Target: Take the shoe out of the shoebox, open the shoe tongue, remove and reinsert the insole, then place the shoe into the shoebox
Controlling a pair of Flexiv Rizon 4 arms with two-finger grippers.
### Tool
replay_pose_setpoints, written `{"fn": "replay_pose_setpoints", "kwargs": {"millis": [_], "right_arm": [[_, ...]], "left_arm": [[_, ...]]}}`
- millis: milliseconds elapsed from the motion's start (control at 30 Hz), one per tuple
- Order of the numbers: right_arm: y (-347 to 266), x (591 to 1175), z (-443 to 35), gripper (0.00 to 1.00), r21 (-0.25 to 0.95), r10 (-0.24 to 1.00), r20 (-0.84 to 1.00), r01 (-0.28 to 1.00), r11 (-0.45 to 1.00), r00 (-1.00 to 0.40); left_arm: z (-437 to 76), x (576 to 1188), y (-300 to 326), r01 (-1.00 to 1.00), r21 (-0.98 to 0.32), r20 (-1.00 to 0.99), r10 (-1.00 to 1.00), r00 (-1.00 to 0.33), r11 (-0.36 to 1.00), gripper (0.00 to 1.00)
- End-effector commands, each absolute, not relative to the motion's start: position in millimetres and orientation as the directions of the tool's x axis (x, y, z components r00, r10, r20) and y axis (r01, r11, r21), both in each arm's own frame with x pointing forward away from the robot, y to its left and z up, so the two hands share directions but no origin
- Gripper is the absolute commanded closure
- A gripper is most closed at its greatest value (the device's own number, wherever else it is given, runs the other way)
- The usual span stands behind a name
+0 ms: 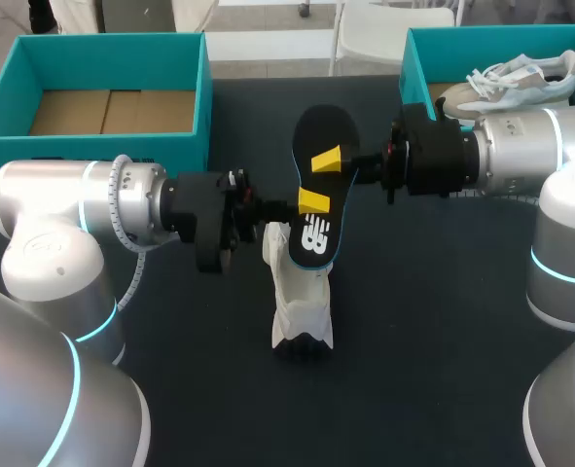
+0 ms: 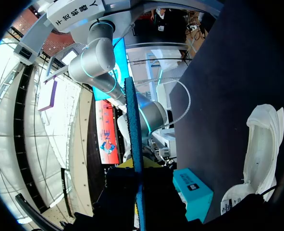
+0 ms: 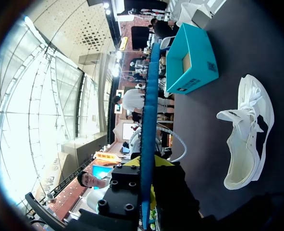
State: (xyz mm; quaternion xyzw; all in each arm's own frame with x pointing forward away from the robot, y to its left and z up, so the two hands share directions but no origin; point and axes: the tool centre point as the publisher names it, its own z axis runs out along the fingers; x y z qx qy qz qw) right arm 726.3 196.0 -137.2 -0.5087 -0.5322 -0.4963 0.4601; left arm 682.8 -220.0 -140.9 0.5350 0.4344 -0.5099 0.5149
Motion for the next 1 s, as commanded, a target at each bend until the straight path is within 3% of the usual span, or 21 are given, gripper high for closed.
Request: {"fn": "replay_pose_setpoints", "kwargs": {"millis": [33,100,167,567,1000], "right_arm": [[197,731,-138,1.00,0.053,0.098,0.994,0.999,0.001,-0.053],[196,732,-139,1.00,0.052,0.098,0.994,0.999,0.000,-0.052],[195,733,-140,1.00,0.051,0.098,0.994,0.999,0.000,-0.051],[184,738,-157,1.00,0.007,0.100,0.995,1.000,0.009,-0.008],[190,732,-170,1.00,-0.013,0.111,0.994,1.000,0.016,0.011]], "left_arm": [[-141,679,-213,0.991,0.072,-0.995,-0.074,0.064,-0.114,1.00],[-140,678,-210,0.991,0.057,-0.996,-0.080,0.047,-0.118,1.00],[-140,677,-205,0.992,0.043,-0.996,-0.077,0.034,-0.121,0.00],[-124,710,-164,0.992,0.038,-0.992,0.118,0.052,-0.121,0.00],[-101,739,-181,0.977,0.020,-0.767,0.623,0.151,-0.213,0.00]]}}
